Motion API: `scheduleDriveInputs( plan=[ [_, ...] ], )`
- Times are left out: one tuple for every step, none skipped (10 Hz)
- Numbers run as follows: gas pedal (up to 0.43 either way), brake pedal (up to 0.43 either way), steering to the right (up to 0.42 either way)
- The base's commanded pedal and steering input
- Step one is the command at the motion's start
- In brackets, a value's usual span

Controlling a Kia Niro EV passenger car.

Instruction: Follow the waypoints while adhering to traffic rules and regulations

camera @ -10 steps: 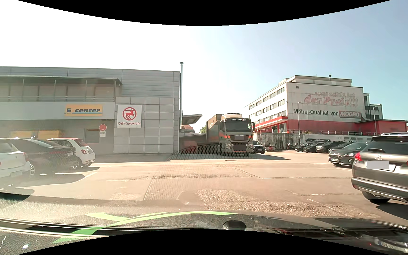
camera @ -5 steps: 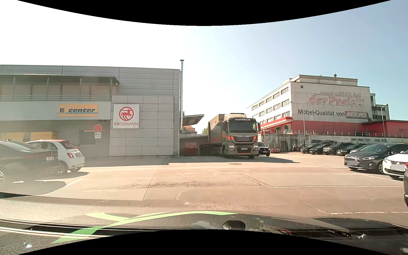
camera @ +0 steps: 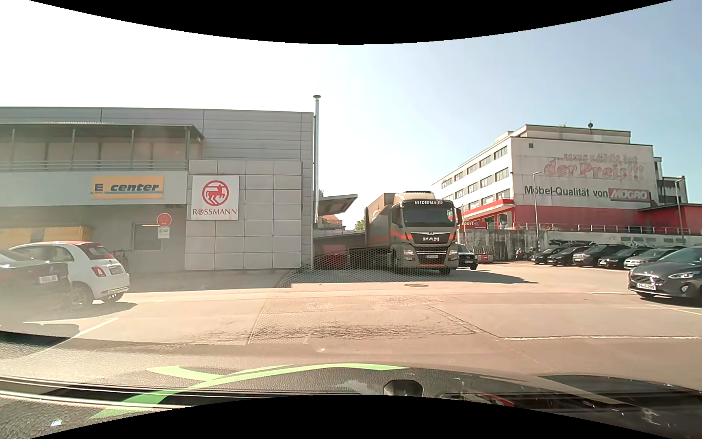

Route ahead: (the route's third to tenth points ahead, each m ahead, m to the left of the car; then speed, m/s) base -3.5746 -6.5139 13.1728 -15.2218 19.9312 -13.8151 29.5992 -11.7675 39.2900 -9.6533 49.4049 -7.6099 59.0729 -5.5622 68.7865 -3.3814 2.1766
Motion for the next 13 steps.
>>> scheduleDriveInputs(
  plan=[
    [0.087, 0.0, -0.059],
    [0.087, 0.0, -0.052],
    [0.087, 0.0, -0.048],
    [0.087, 0.0, -0.051],
    [0.087, 0.0, -0.054],
    [0.087, 0.0, -0.056],
    [0.079, 0.0, -0.058],
    [0.028, 0.0, -0.057],
    [0.0, 0.0, -0.056],
    [0.0, 0.0, -0.056],
    [0.0, 0.0, -0.056],
    [0.0, 0.0, -0.056],
    [0.0, 0.0, -0.055]
  ],
)
